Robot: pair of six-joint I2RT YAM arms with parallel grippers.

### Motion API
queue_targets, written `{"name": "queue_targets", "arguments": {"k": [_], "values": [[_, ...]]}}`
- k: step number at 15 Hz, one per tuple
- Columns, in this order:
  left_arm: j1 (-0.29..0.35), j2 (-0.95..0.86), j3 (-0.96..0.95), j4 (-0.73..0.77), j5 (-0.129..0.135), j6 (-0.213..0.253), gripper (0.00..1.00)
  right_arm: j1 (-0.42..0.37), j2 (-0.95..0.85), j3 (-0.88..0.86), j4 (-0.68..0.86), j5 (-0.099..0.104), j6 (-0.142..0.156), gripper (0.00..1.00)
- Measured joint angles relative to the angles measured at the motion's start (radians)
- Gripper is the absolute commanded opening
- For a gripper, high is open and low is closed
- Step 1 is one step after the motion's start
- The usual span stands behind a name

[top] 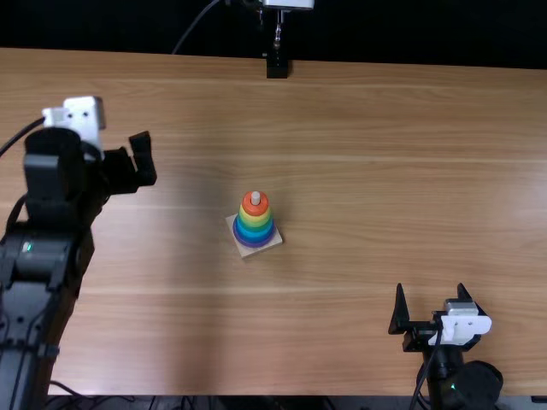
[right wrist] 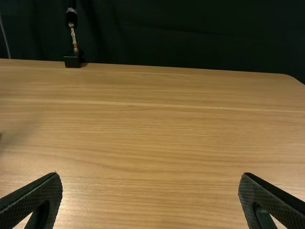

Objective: Build the Hanoi tower: stack the rings onto the peg from bottom to top in this color order: purple, dark blue, light blue, dark green, light green, yellow, orange.

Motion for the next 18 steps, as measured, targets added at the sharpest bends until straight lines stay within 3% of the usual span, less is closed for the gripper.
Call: {"name": "queue_targets", "arguments": {"k": [3, 8, 13, 18], "values": [[0.02, -0.217, -0.22, 0.109, -0.005, 0.001, 1.0, 0.0, 0.0, 0.0, 0.0, 0.0, 0.0, 1.0], [-0.024, -0.528, -0.544, 0.123, -0.01, 0.003, 1.0, 0.0, 0.0, 0.0, 0.0, 0.0, -0.001, 1.0], [-0.024, -0.919, -0.874, 0.168, -0.01, 0.004, 1.0, 0.0, 0.0, 0.0, 0.0, 0.0, 0.0, 1.0], [-0.025, -1.126, -1.052, 0.161, -0.01, 0.116, 1.0, 0.0, 0.0, 0.0, 0.0, 0.0, 0.0, 1.0]]}}
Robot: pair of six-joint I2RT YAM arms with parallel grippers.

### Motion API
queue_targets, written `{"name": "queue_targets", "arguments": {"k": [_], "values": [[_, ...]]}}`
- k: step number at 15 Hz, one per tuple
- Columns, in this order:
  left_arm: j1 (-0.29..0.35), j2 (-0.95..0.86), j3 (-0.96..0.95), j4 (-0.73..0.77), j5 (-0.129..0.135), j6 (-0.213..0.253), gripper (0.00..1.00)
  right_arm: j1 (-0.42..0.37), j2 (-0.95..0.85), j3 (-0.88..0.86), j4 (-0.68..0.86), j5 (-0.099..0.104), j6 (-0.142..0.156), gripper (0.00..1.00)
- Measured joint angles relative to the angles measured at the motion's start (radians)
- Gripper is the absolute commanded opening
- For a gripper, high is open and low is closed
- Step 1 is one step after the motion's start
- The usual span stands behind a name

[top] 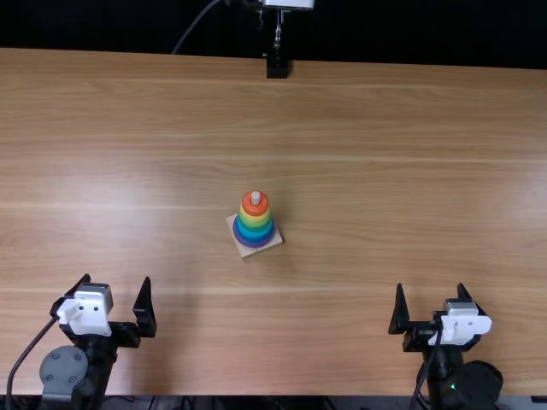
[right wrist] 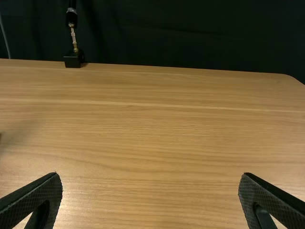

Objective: Build the Hanoi tower: stack the rings onto the peg from bottom to top in this color order: purple, dark blue, light blue, dark green, light green, yellow, orange.

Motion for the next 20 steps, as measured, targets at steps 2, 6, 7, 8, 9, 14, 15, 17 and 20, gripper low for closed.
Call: {"name": "queue_targets", "arguments": {"k": [2, 6, 7, 8, 9, 14, 15, 17, 20], "values": [[0.0, -0.042, -0.051, 0.0, 0.0, 0.018, 1.0, 0.0, 0.0, 0.0, 0.0, 0.0, 0.0, 1.0], [0.0, -0.126, -0.076, 0.01, -0.003, 0.022, 1.0, 0.0, 0.0, 0.001, -0.001, 0.0, 0.0, 1.0], [0.0, -0.15, -0.074, -0.006, -0.005, 0.023, 1.0, 0.0, 0.0, 0.001, -0.001, 0.0, 0.0, 1.0], [0.0, -0.161, -0.068, -0.028, -0.006, 0.025, 1.0, 0.0, 0.0, 0.001, -0.001, 0.0, 0.0, 1.0], [0.0, -0.161, -0.063, -0.062, -0.006, 0.028, 1.0, 0.0, 0.0, 0.001, -0.001, 0.0, 0.0, 1.0], [0.0, -0.161, -0.042, -0.145, -0.006, 0.037, 1.0, 0.0, 0.0, 0.001, -0.001, 0.0, 0.0, 1.0], [0.0, -0.161, -0.042, -0.146, -0.006, 0.039, 1.0, 0.0, 0.0, 0.001, -0.002, 0.0, 0.0, 1.0], [0.0, -0.161, -0.042, -0.146, -0.006, 0.041, 1.0, 0.0, 0.0, 0.001, -0.002, 0.0, 0.0, 1.0], [0.0, -0.161, -0.042, -0.146, -0.006, 0.041, 1.0, 0.0, 0.0, 0.001, -0.002, 0.0, 0.0, 1.0]]}}
